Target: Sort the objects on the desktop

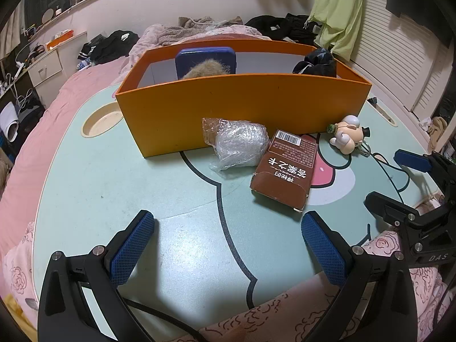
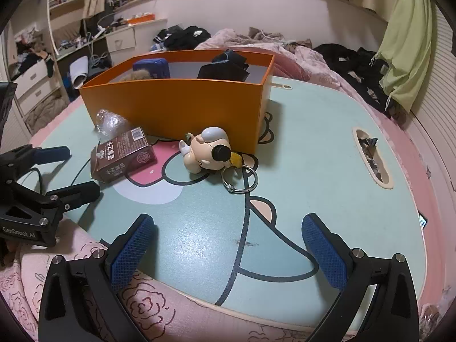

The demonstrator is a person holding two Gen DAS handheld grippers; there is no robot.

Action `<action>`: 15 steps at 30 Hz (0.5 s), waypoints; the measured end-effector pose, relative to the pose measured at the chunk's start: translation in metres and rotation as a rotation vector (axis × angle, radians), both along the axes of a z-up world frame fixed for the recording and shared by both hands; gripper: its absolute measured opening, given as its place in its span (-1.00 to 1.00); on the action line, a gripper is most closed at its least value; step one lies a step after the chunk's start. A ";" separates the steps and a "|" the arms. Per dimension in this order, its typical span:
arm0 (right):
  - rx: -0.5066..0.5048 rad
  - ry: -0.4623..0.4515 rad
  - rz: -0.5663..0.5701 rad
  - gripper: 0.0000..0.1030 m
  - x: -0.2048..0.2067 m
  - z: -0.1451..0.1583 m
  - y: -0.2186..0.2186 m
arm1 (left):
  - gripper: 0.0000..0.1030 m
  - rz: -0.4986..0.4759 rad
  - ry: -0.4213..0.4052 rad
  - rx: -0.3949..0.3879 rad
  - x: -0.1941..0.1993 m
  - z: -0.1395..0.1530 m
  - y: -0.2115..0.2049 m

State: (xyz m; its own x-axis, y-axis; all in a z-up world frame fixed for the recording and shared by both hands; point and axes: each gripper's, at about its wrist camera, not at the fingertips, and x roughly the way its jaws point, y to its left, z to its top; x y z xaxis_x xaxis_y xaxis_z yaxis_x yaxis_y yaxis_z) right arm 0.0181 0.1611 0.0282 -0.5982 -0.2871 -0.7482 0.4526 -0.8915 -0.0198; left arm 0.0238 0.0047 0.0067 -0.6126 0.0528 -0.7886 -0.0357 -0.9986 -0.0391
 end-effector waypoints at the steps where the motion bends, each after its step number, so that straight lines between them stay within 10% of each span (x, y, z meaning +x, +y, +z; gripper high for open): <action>1: 0.000 0.000 0.001 1.00 0.000 0.000 0.000 | 0.99 0.001 0.000 0.000 0.000 0.000 0.000; 15: -0.011 0.015 0.020 1.00 -0.003 -0.002 0.000 | 0.99 0.007 0.004 0.000 0.002 0.000 -0.002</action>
State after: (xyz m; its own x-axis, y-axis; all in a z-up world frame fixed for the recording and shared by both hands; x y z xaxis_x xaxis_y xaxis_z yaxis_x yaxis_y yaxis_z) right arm 0.0146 0.1607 0.0267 -0.6029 -0.3078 -0.7361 0.4704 -0.8823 -0.0164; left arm 0.0258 0.0030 0.0072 -0.6162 0.0486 -0.7861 -0.0293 -0.9988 -0.0387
